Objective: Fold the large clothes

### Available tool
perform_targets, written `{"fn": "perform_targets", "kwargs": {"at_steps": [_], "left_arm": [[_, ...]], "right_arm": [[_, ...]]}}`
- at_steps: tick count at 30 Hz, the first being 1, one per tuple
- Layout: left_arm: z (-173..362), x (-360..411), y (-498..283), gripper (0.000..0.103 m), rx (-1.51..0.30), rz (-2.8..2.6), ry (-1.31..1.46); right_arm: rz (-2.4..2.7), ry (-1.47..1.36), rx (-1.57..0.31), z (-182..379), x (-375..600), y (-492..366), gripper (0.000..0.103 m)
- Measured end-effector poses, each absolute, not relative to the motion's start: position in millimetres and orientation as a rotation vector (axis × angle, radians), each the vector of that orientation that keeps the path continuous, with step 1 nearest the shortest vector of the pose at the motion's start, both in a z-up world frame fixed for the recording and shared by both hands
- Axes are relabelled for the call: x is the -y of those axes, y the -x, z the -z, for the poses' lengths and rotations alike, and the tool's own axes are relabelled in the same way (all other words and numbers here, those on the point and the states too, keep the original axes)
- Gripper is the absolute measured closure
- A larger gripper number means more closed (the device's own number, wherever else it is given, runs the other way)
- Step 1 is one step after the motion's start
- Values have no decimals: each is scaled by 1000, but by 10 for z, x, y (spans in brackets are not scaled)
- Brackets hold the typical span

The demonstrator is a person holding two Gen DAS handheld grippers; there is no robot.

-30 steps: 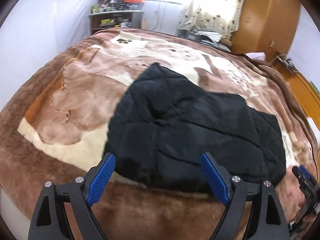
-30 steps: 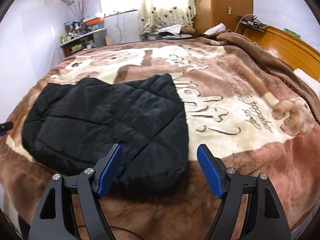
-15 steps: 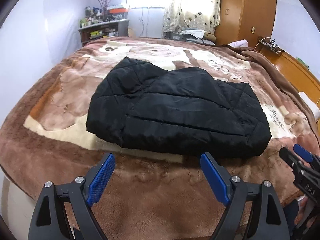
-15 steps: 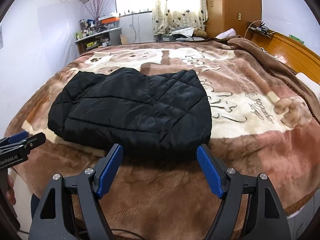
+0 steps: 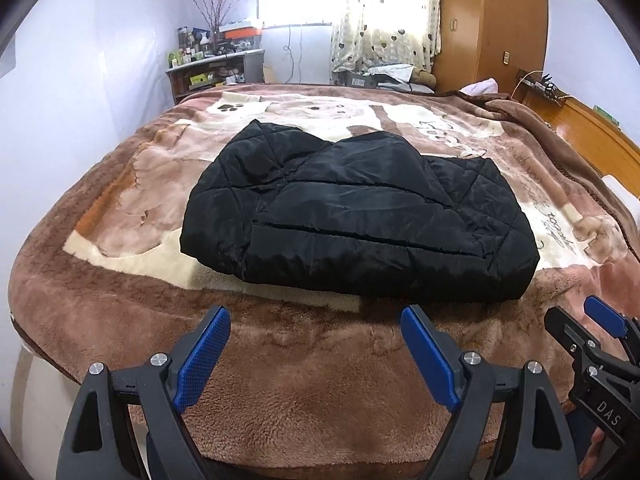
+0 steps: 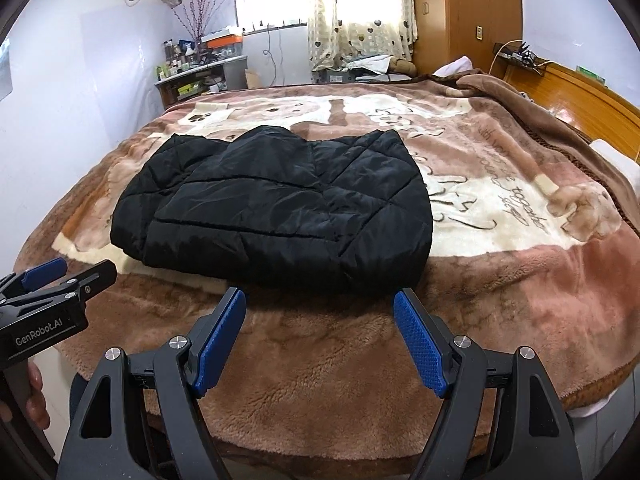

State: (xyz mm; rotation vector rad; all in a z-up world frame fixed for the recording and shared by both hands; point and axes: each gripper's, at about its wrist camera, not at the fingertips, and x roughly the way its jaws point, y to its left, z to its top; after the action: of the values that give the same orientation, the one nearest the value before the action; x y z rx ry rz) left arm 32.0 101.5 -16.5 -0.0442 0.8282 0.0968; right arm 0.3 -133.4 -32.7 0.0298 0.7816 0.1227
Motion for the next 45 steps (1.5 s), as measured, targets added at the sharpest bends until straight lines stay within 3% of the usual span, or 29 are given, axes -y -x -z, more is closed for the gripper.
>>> {"fn": "perform_targets", "kwargs": {"at_steps": [45], "left_arm": [[179, -768, -172, 16, -793, -78, 4]], "right_arm": [[-110, -33, -789, 387, 1297, 67, 27]]}}
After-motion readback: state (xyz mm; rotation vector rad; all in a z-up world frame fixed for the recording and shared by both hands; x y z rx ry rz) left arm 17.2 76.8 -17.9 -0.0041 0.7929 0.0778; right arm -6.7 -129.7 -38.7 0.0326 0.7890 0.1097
